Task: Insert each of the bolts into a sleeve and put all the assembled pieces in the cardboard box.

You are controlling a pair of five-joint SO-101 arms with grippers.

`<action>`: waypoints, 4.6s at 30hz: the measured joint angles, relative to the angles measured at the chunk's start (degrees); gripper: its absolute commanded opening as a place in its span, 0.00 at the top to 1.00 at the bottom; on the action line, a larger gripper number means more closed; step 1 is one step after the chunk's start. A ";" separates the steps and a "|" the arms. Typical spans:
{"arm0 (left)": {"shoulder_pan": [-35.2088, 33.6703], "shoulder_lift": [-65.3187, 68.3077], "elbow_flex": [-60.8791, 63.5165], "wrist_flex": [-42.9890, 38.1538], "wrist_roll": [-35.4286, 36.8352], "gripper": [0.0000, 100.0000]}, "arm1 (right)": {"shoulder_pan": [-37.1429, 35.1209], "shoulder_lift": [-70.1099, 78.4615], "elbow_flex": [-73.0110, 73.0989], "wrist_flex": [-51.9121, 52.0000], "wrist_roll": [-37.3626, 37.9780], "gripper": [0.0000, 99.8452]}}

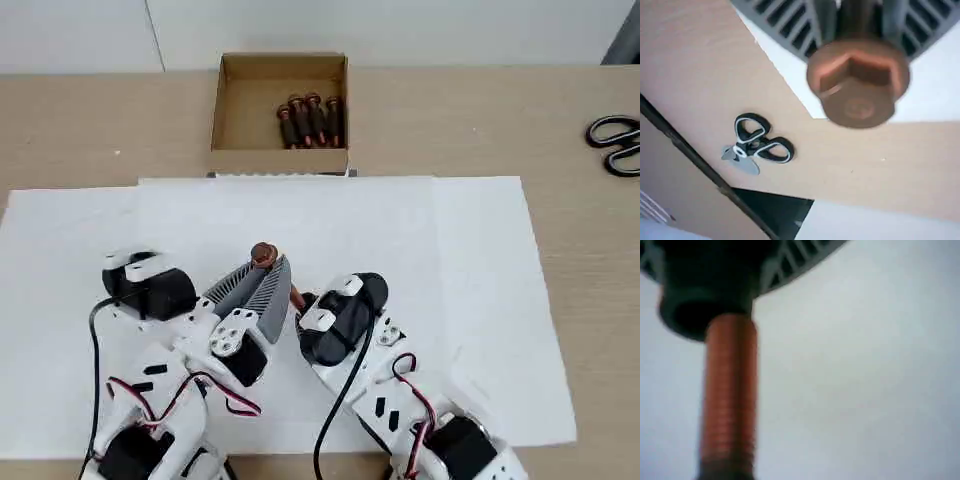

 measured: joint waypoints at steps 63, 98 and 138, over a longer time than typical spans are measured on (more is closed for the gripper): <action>3.78 -0.44 3.43 13.10 -7.12 0.76 | -1.67 0.35 0.35 -1.23 0.09 1.00; -16.79 0.09 -0.79 16.70 -24.35 0.99 | 0.44 0.00 -0.18 -1.76 0.00 1.00; -27.34 0.18 15.65 16.70 -31.38 0.99 | 20.13 119.91 -94.95 -24.70 6.51 1.00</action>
